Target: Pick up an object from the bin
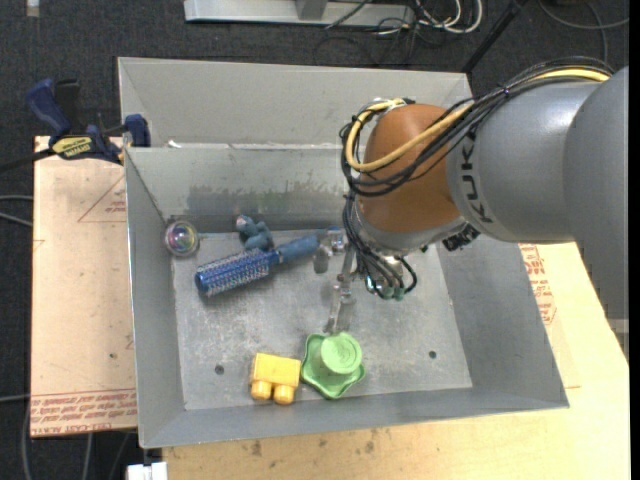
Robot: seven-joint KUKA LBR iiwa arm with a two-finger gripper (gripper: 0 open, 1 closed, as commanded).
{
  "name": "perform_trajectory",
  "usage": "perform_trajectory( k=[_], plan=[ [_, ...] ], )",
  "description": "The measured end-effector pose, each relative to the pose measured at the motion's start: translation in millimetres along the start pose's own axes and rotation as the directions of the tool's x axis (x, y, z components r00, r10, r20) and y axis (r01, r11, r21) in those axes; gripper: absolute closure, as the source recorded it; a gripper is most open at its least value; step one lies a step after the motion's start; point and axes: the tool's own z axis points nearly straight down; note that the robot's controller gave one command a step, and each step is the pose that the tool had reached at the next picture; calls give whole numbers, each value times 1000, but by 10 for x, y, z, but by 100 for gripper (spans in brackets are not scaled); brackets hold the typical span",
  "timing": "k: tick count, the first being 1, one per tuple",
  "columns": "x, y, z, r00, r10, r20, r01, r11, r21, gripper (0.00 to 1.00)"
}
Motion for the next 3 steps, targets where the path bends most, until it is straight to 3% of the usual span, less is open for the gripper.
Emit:
perform_trajectory(
  k=[1, 2, 3],
  plan=[
    [-537, 1056, 564, 991, -134, 16, 134, 991, 5, 0],
    [-476, 1290, 270, 939, -343, 12, 343, 939, 2, 0],
    [-432, 1118, 287, 954, -299, 7, 299, 954, 2, 0]
  ],
)
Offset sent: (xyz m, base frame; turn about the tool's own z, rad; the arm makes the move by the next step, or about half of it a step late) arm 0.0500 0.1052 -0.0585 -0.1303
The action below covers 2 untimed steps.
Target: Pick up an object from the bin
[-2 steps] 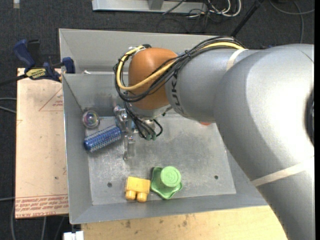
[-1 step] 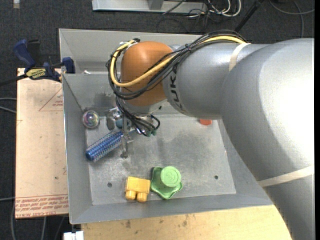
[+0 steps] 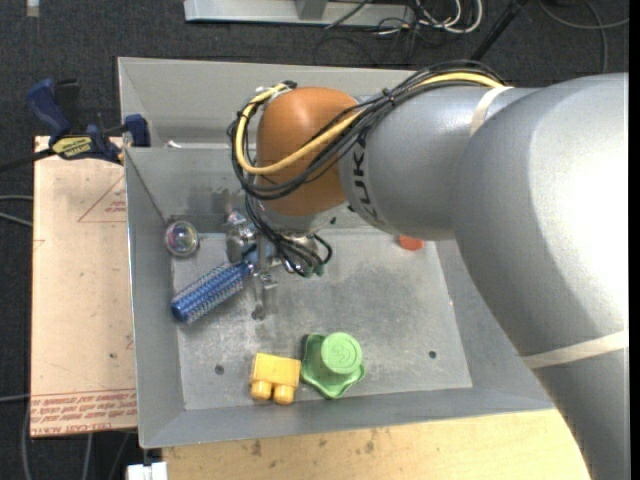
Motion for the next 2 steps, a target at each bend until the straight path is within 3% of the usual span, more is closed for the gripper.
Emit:
perform_trajectory(
  k=[1, 2],
  plan=[
    [79, -125, 313, 999, 38, -2, -38, 999, 0, 0],
    [72, -120, 310, 999, 39, 0, -39, 999, -2, 0]
  ],
)
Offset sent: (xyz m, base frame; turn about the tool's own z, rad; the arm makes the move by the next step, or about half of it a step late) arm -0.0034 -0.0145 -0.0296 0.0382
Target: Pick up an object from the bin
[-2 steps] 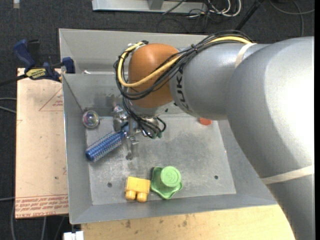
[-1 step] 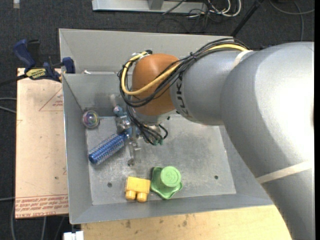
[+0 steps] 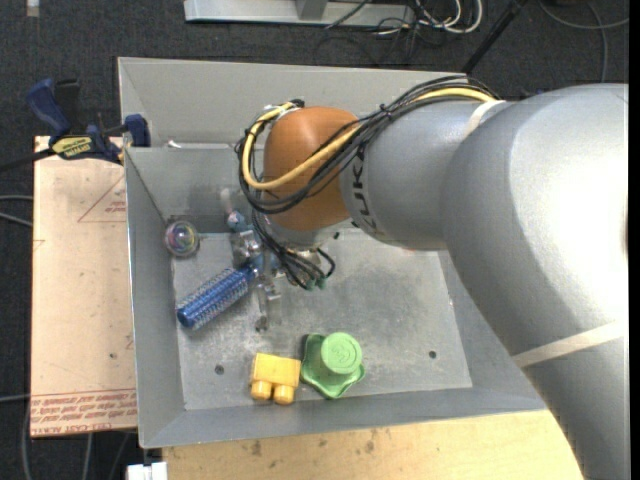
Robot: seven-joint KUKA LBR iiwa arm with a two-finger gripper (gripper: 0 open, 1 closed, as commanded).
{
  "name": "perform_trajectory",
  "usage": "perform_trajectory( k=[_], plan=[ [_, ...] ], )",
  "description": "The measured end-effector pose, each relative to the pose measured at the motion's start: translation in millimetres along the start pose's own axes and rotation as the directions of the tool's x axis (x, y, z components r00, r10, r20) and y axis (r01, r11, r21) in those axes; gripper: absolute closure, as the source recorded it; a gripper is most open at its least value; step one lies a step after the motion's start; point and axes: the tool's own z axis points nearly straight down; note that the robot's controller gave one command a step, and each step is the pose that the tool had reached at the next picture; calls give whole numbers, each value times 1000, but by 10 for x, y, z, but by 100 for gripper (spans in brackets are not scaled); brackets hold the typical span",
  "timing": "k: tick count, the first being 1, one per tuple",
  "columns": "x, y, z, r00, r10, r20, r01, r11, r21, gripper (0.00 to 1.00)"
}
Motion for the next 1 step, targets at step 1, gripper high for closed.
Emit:
perform_trajectory(
  k=[1],
  plan=[
    [-4, -1, -6, 1000, 1, 1, -1, 1000, 0, 100]
  ],
)
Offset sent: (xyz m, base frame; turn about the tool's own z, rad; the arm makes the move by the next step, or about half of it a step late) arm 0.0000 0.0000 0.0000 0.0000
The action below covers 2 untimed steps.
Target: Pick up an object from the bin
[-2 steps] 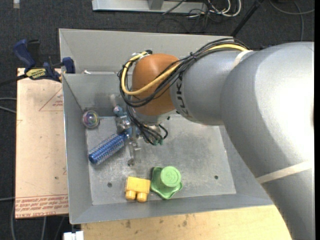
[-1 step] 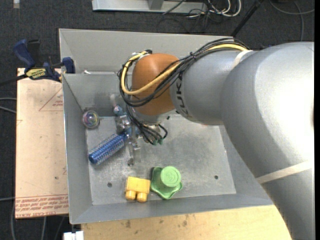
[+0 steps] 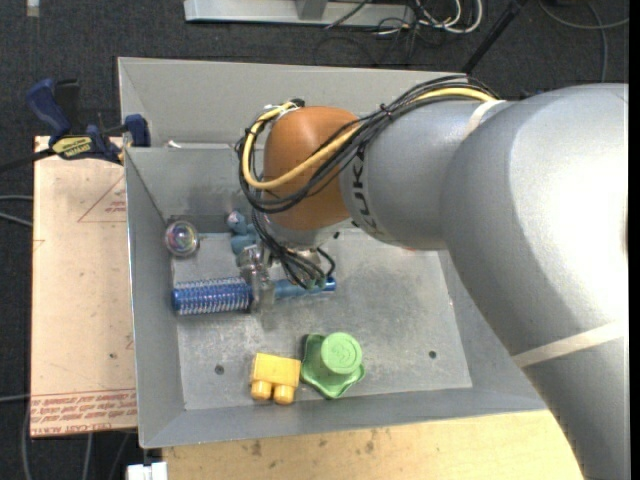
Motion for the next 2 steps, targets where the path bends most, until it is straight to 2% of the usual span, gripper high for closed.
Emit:
perform_trajectory(
  k=[2],
  plan=[
    [-18, 9, -497, 1000, 0, 2, 0, 1000, 2, 100]
  ],
)
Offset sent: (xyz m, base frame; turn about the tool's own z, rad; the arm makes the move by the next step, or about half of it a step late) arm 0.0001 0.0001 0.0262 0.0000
